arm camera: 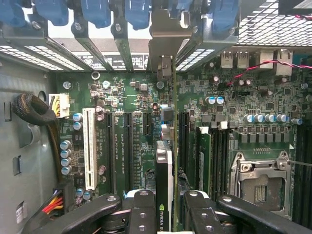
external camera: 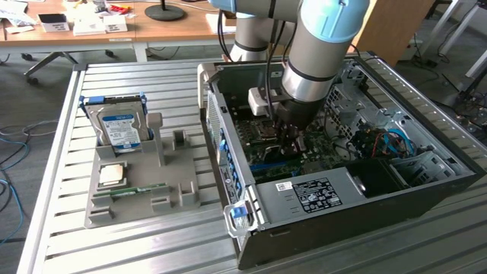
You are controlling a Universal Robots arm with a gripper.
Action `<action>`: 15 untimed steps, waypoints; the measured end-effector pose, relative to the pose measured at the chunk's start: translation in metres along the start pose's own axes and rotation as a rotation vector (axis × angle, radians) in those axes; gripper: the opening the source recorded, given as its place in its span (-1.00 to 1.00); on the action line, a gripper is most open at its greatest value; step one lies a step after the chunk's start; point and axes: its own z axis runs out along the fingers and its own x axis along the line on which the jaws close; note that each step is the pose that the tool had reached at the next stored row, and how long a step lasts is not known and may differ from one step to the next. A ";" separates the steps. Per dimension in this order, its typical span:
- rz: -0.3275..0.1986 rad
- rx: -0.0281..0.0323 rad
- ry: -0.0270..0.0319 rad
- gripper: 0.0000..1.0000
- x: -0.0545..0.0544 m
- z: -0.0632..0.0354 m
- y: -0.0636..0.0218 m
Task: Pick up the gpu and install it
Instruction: 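Insert the gpu into the slot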
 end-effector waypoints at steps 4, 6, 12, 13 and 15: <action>0.001 0.0000 0.0001 -0.47 0.000 0.0021 0.0004; 0.001 -0.0001 0.0003 -0.47 0.000 0.0027 0.0005; 0.001 -0.0002 0.0005 -0.47 0.000 0.0038 0.0007; 0.001 -0.0003 0.0007 -0.47 0.000 0.0040 0.0007; 0.001 -0.0002 0.0007 -0.47 0.000 0.0042 0.0007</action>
